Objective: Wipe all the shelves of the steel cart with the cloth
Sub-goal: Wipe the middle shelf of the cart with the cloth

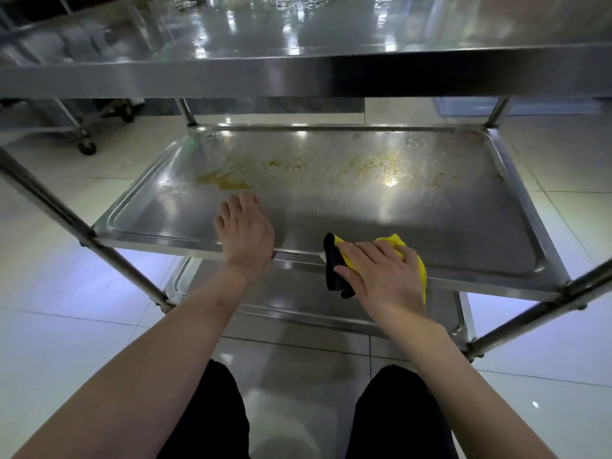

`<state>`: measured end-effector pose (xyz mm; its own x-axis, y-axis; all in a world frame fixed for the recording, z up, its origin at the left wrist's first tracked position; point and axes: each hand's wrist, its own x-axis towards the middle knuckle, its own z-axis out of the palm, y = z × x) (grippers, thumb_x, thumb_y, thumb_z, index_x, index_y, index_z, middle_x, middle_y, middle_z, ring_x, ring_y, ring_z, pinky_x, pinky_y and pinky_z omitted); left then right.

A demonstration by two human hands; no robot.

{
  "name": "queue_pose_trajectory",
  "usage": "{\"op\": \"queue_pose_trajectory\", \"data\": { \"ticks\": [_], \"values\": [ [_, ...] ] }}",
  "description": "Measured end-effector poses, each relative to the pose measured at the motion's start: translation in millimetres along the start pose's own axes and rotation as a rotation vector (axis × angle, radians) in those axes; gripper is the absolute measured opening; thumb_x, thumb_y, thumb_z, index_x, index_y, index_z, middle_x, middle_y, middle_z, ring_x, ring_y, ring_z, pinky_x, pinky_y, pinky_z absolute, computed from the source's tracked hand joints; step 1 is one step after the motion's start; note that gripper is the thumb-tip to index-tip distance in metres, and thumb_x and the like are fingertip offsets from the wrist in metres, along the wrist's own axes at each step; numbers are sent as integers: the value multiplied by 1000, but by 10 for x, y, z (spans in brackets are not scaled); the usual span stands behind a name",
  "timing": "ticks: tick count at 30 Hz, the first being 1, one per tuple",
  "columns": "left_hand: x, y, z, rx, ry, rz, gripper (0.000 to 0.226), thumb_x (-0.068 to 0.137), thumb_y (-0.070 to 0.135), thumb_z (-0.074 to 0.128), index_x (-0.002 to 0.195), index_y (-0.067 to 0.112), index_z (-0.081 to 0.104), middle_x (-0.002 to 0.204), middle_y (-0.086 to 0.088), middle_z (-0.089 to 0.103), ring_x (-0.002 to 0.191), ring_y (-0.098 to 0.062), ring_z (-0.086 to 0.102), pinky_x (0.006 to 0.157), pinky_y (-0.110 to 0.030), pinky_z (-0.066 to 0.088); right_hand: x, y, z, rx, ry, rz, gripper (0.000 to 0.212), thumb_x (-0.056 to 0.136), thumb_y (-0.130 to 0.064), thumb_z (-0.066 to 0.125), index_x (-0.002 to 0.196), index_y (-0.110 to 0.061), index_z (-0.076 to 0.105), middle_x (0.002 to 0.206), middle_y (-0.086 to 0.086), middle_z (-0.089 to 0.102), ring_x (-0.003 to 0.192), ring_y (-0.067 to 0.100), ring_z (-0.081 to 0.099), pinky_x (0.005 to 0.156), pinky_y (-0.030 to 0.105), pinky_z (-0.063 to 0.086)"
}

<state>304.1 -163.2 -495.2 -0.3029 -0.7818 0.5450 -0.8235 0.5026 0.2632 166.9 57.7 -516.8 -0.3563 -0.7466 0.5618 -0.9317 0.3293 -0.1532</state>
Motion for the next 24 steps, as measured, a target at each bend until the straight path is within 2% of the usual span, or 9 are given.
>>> {"op": "queue_pose_trajectory", "data": {
  "ticks": [7, 13, 15, 17, 19, 21, 24],
  "values": [
    [-24, -3, 25, -28, 39, -2, 33, 78, 0, 53, 108, 13, 53, 99, -13, 56, 91, -36, 52, 75, -46, 41, -62, 80, -5, -3, 54, -10, 41, 104, -53, 42, 125, -31, 69, 112, -12, 72, 106, 24, 66, 93, 49, 43],
    [4, -7, -14, -215, -89, 15, 34, 84, -3, 42, 115, 10, 50, 111, -17, 51, 102, -38, 46, 85, -48, 38, 23, -190, 108, -23, -4, 33, 45, 103, -55, 38, 126, -32, 69, 112, -11, 72, 108, 24, 63, 95, 50, 42],
    [13, -38, -31, -298, -85, 34, 36, 83, 6, 32, 114, 6, 50, 111, -19, 50, 102, -38, 45, 85, -43, 33, 106, -389, 179, -26, -31, 40, 47, 102, -56, 37, 127, -34, 69, 111, -12, 72, 108, 23, 63, 95, 49, 40],
    [31, -80, -45, -394, -64, 60, 54, 76, 23, 20, 112, 0, 53, 110, -21, 52, 100, -37, 45, 86, -39, 32, 190, -586, 244, -33, -27, 30, 47, 101, -56, 37, 125, -34, 70, 109, -12, 73, 105, 24, 65, 93, 47, 39],
    [67, -138, -37, -505, -44, 80, 59, 71, 26, 18, 109, -3, 54, 109, -22, 53, 100, -38, 46, 90, -45, 38, 265, -761, 304, -45, -30, 22, 46, 101, -57, 37, 124, -34, 70, 108, -12, 73, 104, 23, 66, 91, 46, 39],
    [86, -189, -62, -607, -61, 88, 48, 74, 18, 22, 107, -1, 52, 108, -18, 53, 103, -37, 46, 94, -48, 40, 325, -887, 347, -27, -53, 24, 48, 101, -58, 35, 124, -35, 70, 110, -13, 73, 106, 23, 65, 92, 46, 38],
    [94, -267, -80, -802, -100, 79, 33, 78, 0, 33, 106, 13, 46, 108, -7, 47, 106, -33, 47, 94, -40, 39, 346, -985, 397, -17, -44, 13, 49, 101, -59, 34, 126, -37, 69, 113, -13, 73, 108, 23, 65, 93, 46, 36]
  ]
}}
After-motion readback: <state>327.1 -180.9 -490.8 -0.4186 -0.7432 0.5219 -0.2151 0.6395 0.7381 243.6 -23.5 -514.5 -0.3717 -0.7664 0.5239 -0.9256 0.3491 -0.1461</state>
